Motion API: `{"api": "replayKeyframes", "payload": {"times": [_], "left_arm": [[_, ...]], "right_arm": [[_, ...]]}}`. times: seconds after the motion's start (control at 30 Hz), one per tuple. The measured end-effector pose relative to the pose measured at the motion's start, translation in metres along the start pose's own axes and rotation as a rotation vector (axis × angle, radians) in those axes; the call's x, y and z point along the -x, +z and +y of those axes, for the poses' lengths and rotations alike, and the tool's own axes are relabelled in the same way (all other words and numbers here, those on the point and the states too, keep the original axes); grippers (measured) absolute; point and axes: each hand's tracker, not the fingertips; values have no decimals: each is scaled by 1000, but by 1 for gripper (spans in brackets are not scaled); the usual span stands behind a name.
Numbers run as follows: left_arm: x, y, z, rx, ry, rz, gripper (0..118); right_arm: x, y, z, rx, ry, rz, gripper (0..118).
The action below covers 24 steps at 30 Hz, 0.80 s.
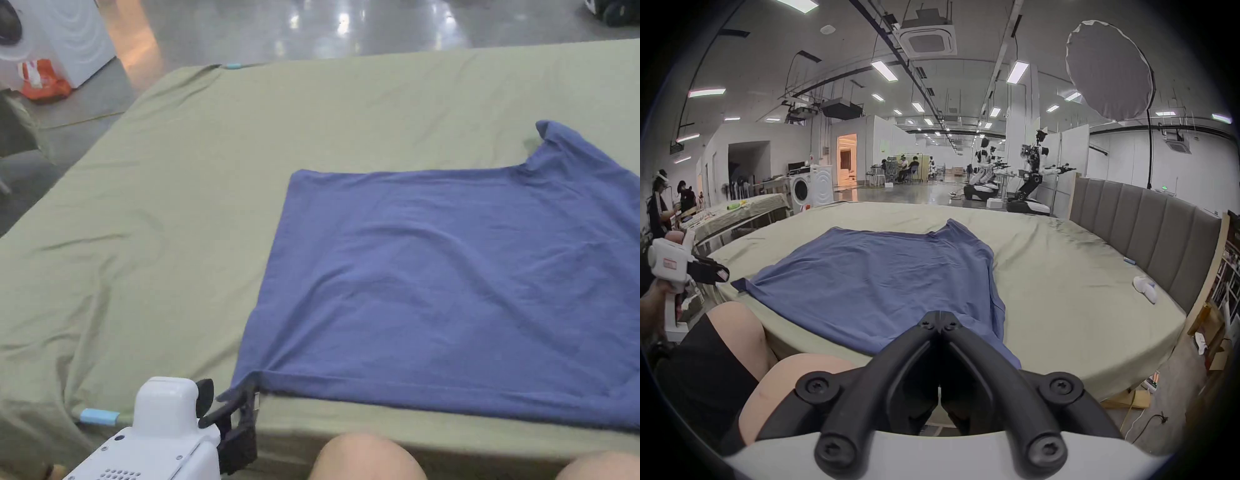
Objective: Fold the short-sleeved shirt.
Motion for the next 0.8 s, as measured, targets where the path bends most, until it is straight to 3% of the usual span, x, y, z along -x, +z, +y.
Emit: {"api": "replayKeyframes", "payload": {"times": [0.03, 0.17, 0.23, 0.27, 0.3, 0.33, 0.37, 0.6, 0.63, 0.67, 0.7, 0.8], "left_arm": [[0, -12, -1, 36, -23, 14, 95], [1, -47, -4, 79, -77, 61, 95], [6, -50, -3, 105, -33, 7, 92], [5, -50, -4, 91, -37, 10, 75], [0, -53, -7, 93, -41, 23, 30], [-6, -49, -9, 68, -77, 87, 3], [-4, -49, -10, 86, -72, 26, 3], [3, -33, 0, 61, -18, 19, 3], [4, -33, 4, 57, -17, 17, 3], [4, -32, 6, 55, -18, 17, 3], [2, -30, 6, 50, -22, 21, 3], [-8, -29, 11, 48, -34, 24, 3]], "right_arm": [[1, -2, 0, 11, 2, -2, 2], [1, -1, 0, 40, -20, -11, 2], [1, -2, -2, 48, -31, -18, 2], [0, 0, -2, 51, -34, -21, 2], [0, 0, -3, 56, -36, -23, 2], [0, -1, -4, 62, -39, -24, 2], [1, -2, -5, 68, -40, -26, 2], [-12, -19, -21, 179, -23, -90, 4], [-15, -24, -26, 206, -8, -133, 34], [-22, -30, -32, 227, -14, -149, 79], [-28, -36, -37, 246, -38, -132, 116], [-53, -50, -57, 237, -87, -129, 118]]}}
